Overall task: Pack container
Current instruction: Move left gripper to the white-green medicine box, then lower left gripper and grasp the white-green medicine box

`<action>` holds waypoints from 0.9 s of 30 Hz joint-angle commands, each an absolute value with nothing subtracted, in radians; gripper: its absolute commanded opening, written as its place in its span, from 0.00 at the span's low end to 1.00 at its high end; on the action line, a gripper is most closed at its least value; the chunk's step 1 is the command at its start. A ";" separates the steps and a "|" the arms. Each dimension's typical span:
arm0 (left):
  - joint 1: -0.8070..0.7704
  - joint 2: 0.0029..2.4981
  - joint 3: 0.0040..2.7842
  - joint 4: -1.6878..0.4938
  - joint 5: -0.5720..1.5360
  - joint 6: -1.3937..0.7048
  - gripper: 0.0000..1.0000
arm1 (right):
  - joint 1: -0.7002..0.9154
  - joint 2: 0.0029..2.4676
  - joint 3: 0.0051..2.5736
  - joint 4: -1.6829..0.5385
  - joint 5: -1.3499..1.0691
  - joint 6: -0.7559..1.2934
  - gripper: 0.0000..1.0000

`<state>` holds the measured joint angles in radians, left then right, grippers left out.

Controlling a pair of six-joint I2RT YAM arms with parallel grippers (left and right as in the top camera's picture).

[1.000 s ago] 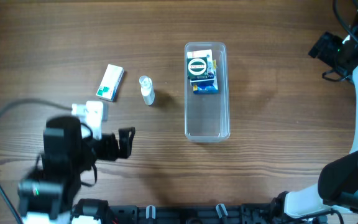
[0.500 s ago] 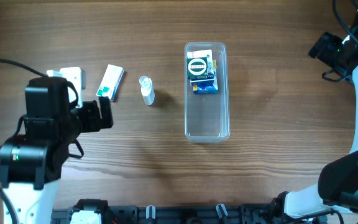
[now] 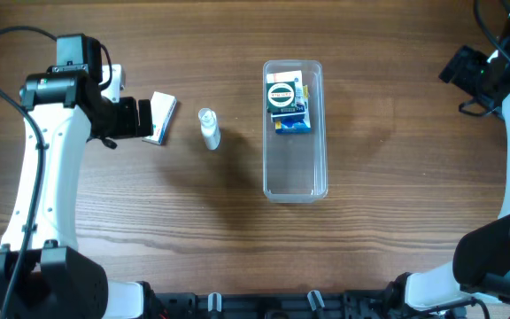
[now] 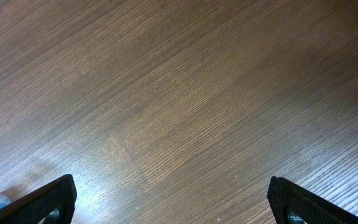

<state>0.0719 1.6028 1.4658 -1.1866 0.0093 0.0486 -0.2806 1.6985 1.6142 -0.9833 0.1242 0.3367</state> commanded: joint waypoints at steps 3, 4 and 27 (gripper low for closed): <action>0.076 1.625 1.488 -1.074 0.064 0.085 1.00 | -0.283 1.711 1.608 -0.980 0.119 0.342 1.00; 0.076 1.625 1.488 -1.069 0.081 0.086 1.00 | -0.283 1.711 1.608 -0.980 0.119 0.341 1.00; 0.074 1.871 1.483 -0.908 0.093 0.245 1.00 | -0.283 1.711 1.608 -0.980 0.119 0.342 1.00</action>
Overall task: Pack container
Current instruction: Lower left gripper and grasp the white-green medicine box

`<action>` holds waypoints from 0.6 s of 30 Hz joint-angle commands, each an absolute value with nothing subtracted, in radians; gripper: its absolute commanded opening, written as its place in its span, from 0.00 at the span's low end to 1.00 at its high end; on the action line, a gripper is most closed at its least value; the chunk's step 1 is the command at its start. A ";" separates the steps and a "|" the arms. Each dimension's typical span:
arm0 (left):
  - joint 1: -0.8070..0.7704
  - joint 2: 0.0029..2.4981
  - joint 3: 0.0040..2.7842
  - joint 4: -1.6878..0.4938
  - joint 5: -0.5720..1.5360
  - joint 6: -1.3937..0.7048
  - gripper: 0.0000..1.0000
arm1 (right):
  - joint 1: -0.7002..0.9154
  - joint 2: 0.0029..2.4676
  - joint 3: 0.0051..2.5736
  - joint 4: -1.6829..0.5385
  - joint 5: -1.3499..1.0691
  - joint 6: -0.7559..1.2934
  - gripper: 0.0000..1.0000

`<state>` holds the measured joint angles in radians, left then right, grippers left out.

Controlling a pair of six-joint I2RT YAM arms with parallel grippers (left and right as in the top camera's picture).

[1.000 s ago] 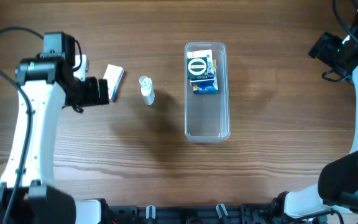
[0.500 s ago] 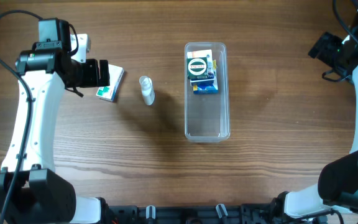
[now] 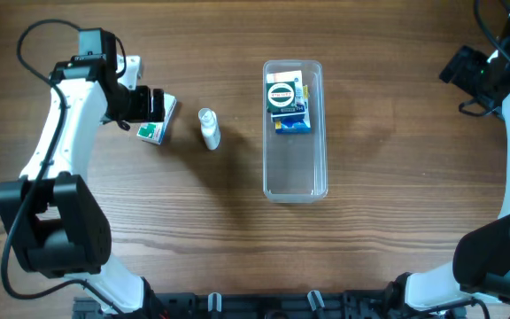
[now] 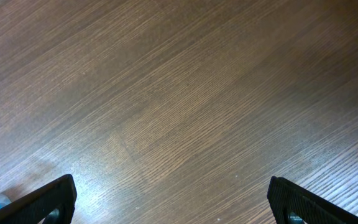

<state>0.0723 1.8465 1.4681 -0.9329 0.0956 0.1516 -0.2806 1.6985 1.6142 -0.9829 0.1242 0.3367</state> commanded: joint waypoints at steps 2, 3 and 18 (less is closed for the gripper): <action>0.074 1.888 1.483 -0.893 0.093 0.309 1.00 | -0.283 1.711 1.608 -0.980 0.119 0.342 1.00; 0.074 1.897 1.483 -0.888 0.093 0.333 1.00 | -0.283 1.711 1.608 -0.980 0.119 0.342 1.00; 0.051 2.028 1.483 -0.788 0.058 0.363 1.00 | -0.283 1.711 1.608 -0.980 0.119 0.341 1.00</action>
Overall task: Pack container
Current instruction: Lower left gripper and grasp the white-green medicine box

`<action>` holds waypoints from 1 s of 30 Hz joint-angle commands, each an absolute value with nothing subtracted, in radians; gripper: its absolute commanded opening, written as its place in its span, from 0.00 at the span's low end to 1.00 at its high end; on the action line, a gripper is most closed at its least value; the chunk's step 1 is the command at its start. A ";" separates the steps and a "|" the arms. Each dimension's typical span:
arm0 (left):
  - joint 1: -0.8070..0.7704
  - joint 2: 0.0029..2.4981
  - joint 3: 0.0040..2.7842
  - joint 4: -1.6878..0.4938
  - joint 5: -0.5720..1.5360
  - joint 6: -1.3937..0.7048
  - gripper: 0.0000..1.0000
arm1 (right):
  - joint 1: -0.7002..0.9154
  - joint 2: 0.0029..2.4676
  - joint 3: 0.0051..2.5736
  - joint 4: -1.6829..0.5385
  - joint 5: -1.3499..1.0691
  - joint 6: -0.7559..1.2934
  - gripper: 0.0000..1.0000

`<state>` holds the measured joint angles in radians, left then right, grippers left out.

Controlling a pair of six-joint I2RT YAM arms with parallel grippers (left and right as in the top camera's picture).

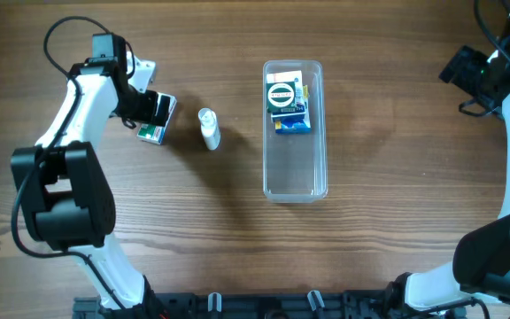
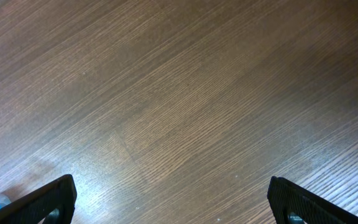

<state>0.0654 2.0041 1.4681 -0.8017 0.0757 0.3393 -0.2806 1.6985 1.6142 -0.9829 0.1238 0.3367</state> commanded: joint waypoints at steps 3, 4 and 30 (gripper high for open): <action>0.023 2.051 1.483 -0.778 -0.033 0.363 1.00 | -0.283 1.711 1.608 -0.981 0.119 0.341 1.00; 0.013 2.057 1.483 -0.777 -0.059 0.363 1.00 | -0.283 1.711 1.608 -0.980 0.119 0.342 1.00; 0.011 2.106 1.483 -0.778 0.007 0.306 1.00 | -0.283 1.711 1.608 -0.980 0.119 0.342 1.00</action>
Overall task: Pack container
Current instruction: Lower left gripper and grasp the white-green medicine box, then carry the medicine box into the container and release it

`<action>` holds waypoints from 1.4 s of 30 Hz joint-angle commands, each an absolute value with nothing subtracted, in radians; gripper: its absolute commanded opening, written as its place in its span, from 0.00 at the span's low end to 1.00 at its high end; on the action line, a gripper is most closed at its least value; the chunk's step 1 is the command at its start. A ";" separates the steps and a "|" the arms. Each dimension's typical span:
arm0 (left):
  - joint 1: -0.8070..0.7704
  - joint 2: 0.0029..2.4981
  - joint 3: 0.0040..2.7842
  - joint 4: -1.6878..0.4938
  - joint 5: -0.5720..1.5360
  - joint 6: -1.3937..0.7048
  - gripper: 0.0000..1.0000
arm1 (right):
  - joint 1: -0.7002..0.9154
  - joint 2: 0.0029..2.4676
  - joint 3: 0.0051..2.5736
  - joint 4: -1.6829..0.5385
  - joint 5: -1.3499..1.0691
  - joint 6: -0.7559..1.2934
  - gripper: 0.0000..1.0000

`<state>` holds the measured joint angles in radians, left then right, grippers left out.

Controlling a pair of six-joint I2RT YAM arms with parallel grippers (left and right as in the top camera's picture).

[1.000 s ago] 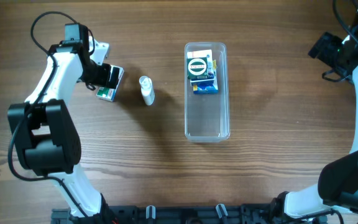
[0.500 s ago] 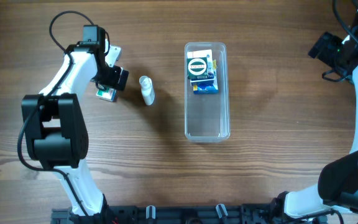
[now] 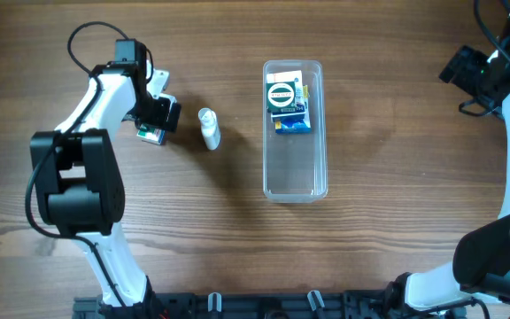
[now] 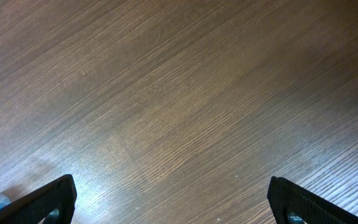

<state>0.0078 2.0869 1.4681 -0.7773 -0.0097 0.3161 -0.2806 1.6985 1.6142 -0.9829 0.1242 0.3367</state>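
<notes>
A clear plastic container (image 3: 295, 168) lies lengthwise at the middle of the table. At its far end it holds a round black-and-white item (image 3: 282, 94) on a blue packet (image 3: 294, 124). To its left lies a small white bottle (image 3: 208, 129), and farther left a white and green box (image 3: 151, 135). My left gripper (image 3: 161, 115) sits over that box, its fingers closed on the box's middle. My right gripper (image 4: 172, 182) hangs open at the far right edge, over bare wood with nothing between its fingers.
The wooden table (image 3: 397, 221) carries nothing else. The near half of the container is unfilled. The left arm (image 3: 69, 177) rises along the left side and the right arm along the right edge.
The left arm has swung its upper part right and the gripper sits slightly lower right on the box. Box, bottle, container and right gripper have not moved.
My left gripper first stood level against the left side of the white box. Then it sat over the box's far end and a green face showed. The arm has since folded closer, with the gripper staying on the box. The right arm never moved.
</notes>
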 commanded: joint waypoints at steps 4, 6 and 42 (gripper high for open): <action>0.011 2.117 1.483 -0.778 0.007 0.306 1.00 | -0.283 1.711 1.608 -0.980 0.119 0.342 1.00; 0.011 2.117 1.483 -0.777 0.006 0.307 1.00 | -0.283 1.711 1.608 -0.980 0.119 0.341 1.00; 0.011 1.813 1.486 -0.774 0.007 0.179 0.41 | -0.283 1.711 1.608 -0.980 0.119 0.342 1.00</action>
<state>0.0078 1.9778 1.4731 -0.7773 -0.0025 0.2436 -0.2806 1.6985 1.6142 -0.9829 0.1242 0.3367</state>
